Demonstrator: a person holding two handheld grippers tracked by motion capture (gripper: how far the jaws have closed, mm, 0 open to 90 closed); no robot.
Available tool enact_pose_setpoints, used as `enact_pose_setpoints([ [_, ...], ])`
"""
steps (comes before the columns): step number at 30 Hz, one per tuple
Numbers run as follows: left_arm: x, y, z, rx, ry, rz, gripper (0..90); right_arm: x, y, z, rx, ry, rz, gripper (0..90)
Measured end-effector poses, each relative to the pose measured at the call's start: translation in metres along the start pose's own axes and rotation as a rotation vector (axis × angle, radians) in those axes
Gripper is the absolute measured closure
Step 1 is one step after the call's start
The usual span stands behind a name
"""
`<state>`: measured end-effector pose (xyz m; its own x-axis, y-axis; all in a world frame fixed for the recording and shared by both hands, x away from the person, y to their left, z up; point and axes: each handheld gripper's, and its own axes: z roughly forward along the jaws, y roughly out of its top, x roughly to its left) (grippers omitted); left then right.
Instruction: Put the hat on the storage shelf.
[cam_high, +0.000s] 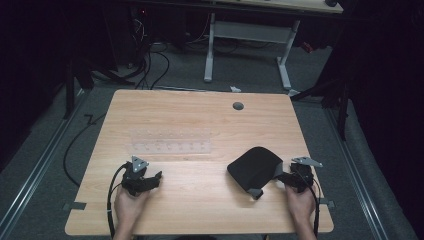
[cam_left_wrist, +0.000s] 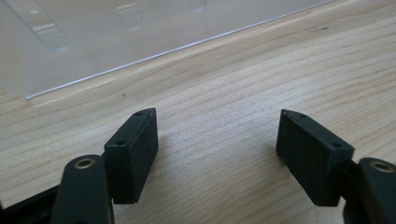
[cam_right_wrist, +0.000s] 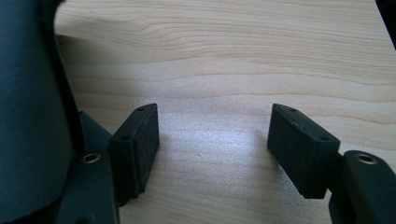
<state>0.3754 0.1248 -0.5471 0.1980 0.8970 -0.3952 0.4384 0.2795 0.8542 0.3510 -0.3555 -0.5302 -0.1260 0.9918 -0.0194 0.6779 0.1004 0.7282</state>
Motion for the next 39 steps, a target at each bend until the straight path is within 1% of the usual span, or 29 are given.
enact_pose_setpoints([
  [12, 0.0, 0.0, 0.0, -0.002, 0.001, -0.003, 30.0, 0.0, 0.0, 0.0, 0.002, 0.002, 0.005, 34.4],
  [14, 0.0, 0.0, 0.0, 0.0, 0.002, 0.0, 30.1, 0.001, 0.001, 0.0, 0.008, -0.007, 0.011, 34.2],
  [18, 0.0, 0.0, 0.0, 0.0, 0.002, -0.001, 30.2, 0.001, 0.001, 0.001, 0.004, -0.008, 0.012, 34.1],
  [24, 0.0, 0.0, 0.0, 0.0, 0.002, -0.001, 30.1, 0.0, 0.001, 0.001, 0.0, -0.006, 0.015, 36.4],
  [25, 0.0, 0.0, 0.0, 0.0, 0.002, -0.002, 30.1, 0.0, 0.001, 0.0, 0.004, -0.015, 0.026, 37.5],
  [26, 0.0, 0.0, 0.0, 0.0, 0.002, -0.002, 30.1, 0.0, 0.001, 0.0, 0.004, -0.015, 0.026, 37.5],
  [28, 0.0, 0.0, 0.0, 0.0, 0.002, -0.001, 30.0, -0.002, 0.001, -0.002, 0.007, -0.012, 0.045, 39.7],
  [31, 0.0, 0.0, 0.0, 0.0, 0.002, -0.001, 30.0, -0.003, 0.0, -0.005, 0.0, -0.017, 0.048, 40.8],
  [32, 0.0, 0.0, 0.0, 0.0, 0.002, -0.001, 29.9, -0.003, 0.001, -0.009, -0.007, -0.028, 0.049, 41.6],
  [34, 0.0, 0.0, 0.0, 0.0, 0.001, -0.001, 29.9, -0.003, 0.001, -0.012, -0.014, -0.02, 0.058, 41.9],
  [36, 0.0, 0.0, 0.0, 0.0, 0.001, -0.001, 29.9, -0.004, 0.001, -0.013, -0.016, -0.019, 0.049, 42.2],
  [38, 0.0, 0.0, 0.0, 0.0, 0.001, -0.001, 29.9, -0.006, 0.0, -0.018, -0.026, -0.005, 0.071, 42.8],
  [39, 0.0, 0.0, 0.0, 0.0, 0.001, -0.001, 29.9, -0.007, 0.0, -0.02, -0.03, -0.004, 0.071, 42.8],
])
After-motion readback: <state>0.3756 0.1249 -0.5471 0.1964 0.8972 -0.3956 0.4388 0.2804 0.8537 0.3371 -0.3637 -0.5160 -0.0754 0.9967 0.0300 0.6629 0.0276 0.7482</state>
